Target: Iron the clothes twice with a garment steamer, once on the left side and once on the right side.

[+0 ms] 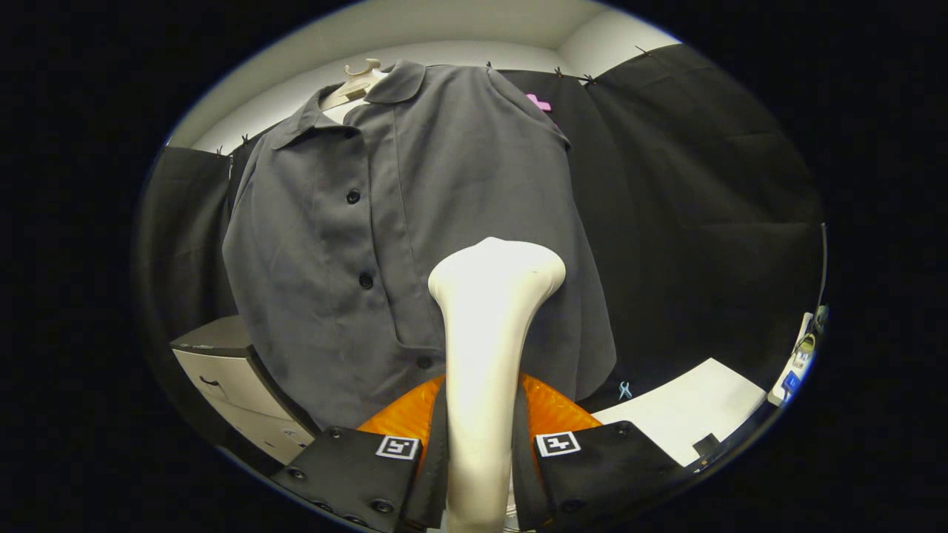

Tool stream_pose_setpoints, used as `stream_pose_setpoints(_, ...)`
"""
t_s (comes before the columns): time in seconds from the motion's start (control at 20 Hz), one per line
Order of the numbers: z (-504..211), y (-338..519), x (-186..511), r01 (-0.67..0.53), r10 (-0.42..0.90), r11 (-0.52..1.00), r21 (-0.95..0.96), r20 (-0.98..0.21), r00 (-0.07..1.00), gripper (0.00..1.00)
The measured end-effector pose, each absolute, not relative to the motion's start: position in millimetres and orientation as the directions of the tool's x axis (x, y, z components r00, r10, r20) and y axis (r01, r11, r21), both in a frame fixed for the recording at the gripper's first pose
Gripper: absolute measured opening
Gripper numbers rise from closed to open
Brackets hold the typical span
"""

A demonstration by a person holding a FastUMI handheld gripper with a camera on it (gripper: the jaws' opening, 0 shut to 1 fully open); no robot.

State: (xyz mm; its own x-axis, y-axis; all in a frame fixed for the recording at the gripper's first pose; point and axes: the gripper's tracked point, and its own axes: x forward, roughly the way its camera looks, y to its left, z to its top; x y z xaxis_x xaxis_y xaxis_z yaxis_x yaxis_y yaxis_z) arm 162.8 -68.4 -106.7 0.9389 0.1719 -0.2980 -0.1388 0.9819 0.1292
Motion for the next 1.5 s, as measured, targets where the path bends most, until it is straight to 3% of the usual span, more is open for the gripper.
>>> stream_pose_setpoints(0.8, -178.6, -81.2, 139.6, -0.085, 0.126, 0.990, 0.114, -0.423, 0.898, 0.43)
stream_pose_setpoints(1.05, -159.8, -73.8, 132.7, -0.085, 0.119, 0.991, 0.106, -0.380, 0.917, 0.44)
stream_pose_setpoints(1.5, -54.1, -20.0, 93.3, -0.179, 0.200, 0.977, 0.120, -0.201, 0.959, 0.43)
